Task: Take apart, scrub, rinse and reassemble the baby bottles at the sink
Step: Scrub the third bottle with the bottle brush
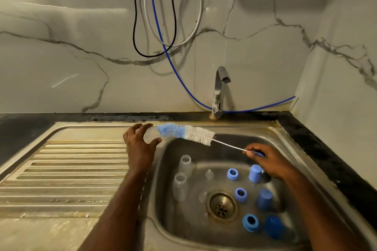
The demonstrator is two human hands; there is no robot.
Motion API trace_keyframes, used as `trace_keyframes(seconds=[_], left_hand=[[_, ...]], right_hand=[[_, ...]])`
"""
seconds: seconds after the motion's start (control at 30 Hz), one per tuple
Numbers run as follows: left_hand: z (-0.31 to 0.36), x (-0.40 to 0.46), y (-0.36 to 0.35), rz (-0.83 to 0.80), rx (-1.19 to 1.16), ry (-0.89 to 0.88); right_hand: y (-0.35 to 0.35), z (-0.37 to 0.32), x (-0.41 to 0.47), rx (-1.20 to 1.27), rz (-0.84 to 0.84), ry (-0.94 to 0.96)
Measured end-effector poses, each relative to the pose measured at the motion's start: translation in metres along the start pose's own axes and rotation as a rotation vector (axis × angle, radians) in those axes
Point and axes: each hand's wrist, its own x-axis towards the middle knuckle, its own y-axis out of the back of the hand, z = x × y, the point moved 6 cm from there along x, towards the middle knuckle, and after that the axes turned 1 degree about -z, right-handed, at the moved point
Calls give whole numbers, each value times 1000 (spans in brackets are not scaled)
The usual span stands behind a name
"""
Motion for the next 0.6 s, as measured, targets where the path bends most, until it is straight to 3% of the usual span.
trace_keyframes(seconds=[0.6], left_hand=[[-2, 1, 0, -37, 3, 3]], right_hand=[[9, 4, -3, -37, 56, -12]])
